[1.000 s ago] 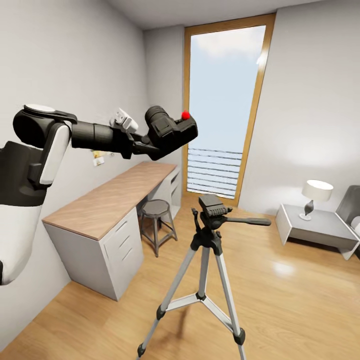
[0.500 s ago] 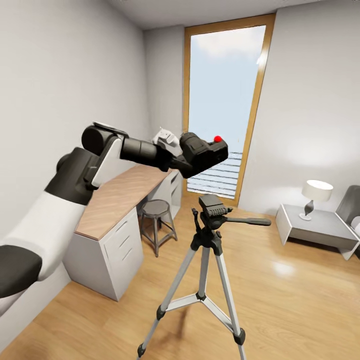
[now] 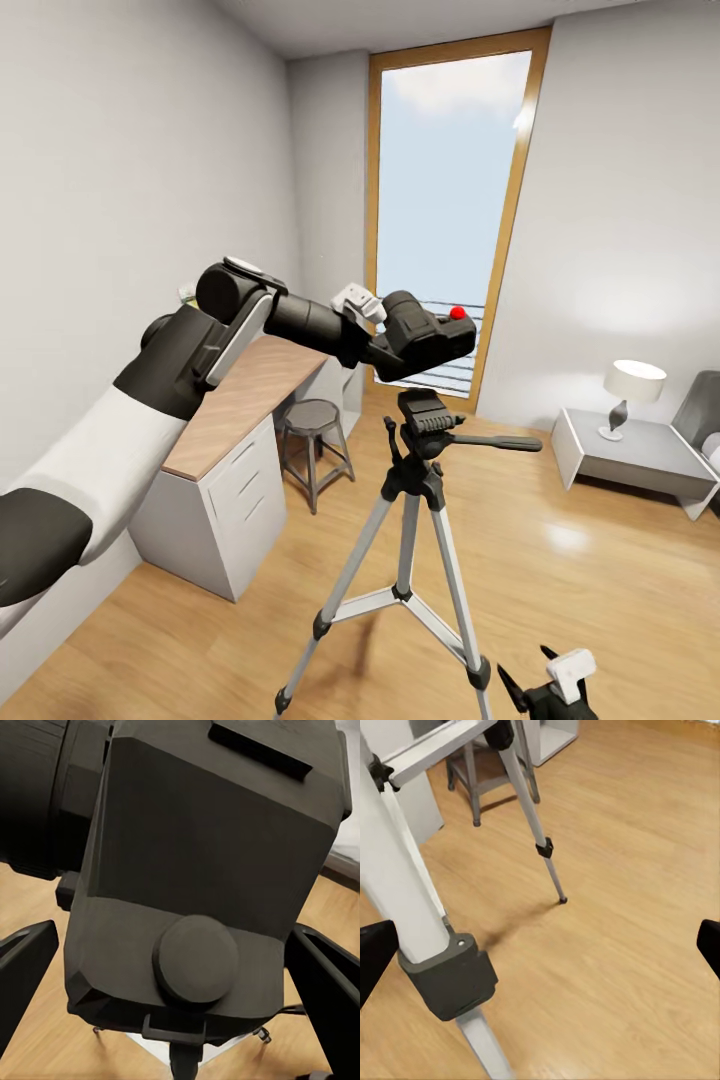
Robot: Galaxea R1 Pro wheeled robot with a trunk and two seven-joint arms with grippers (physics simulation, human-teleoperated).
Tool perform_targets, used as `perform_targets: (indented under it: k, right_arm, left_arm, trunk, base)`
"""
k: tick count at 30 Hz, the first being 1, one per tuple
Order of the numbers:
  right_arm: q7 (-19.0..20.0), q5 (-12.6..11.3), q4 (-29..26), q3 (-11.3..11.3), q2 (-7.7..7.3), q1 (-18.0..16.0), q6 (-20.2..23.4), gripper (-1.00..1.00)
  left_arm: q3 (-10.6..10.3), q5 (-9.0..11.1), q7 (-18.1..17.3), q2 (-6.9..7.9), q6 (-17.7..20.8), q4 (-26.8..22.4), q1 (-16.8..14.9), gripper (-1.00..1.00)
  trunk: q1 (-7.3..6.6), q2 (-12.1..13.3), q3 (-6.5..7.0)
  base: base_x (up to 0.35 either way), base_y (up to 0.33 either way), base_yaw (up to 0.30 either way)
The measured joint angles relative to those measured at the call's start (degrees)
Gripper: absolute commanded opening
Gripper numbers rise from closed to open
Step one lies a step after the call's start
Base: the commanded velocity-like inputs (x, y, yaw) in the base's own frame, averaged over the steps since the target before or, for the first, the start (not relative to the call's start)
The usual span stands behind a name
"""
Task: Attach the digital camera to the camera tripod in the bedroom.
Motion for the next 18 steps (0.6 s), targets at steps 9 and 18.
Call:
perform_targets:
  k: [9,18]
  right_arm:
    - [6.36,-0.17,-4.5,-2.85,-0.13,-0.03,-0.34,1.0]
    - [26.19,-2.97,-15.31,-17.01,-0.19,0.03,5.6,1.0]
  left_arm:
    - [-0.11,0.06,-0.17,0.06,-0.02,0.6,-0.02,-1.0]
    - [0.14,0.23,-0.41,-0.2,0.0,6.82,-0.08,-1.0]
  trunk:
    - [0.0,0.0,0.0]
    - [0.0,0.0,0.0]
  base:
    - [0.0,0.0,0.0]
    - [0.0,0.0,0.0]
